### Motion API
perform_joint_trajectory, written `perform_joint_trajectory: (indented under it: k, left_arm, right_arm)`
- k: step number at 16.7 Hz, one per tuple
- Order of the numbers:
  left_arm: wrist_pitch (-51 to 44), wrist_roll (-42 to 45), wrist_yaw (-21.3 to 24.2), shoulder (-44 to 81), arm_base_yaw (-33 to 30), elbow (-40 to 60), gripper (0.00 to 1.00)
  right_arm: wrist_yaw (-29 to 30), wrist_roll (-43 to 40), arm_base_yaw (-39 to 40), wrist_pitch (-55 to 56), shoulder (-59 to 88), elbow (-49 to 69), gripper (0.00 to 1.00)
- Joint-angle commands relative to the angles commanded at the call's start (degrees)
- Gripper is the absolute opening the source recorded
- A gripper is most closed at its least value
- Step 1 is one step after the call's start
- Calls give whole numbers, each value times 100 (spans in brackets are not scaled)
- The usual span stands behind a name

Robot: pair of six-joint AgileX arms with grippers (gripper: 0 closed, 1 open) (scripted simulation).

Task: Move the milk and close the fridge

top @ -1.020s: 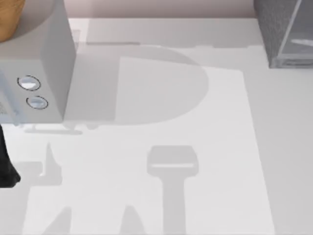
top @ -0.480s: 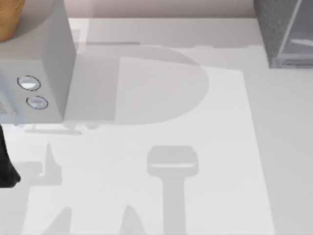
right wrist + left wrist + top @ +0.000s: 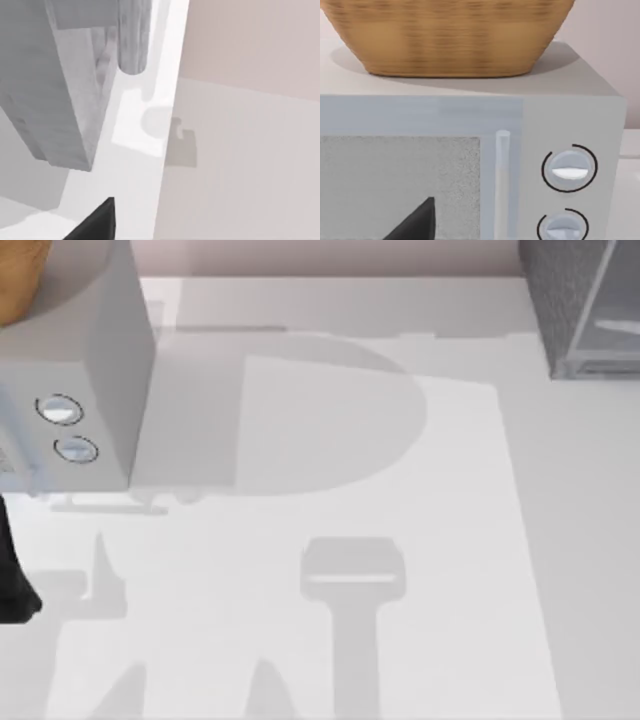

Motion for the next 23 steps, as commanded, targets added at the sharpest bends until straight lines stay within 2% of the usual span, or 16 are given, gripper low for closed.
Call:
perform_joint_trajectory:
  k: [7, 11, 15, 20, 23]
  left_arm:
    - [0, 0, 0, 0, 0, 0, 100]
    - [0, 0, 0, 0, 0, 0, 100]
    - [0, 0, 0, 0, 0, 0, 100]
    - [0, 0, 0, 0, 0, 0, 100]
    - [0, 0, 0, 0, 0, 0, 100]
  right_arm:
    - [302, 3824, 1619, 2774, 0, -3, 100]
    - [530, 5296, 2654, 4021, 92, -136, 100]
    - [715, 5829, 3126, 4468, 188, -221, 100]
    - [709, 5822, 3048, 4491, 138, -276, 100]
    - [1061, 6116, 3411, 4643, 69, -429, 100]
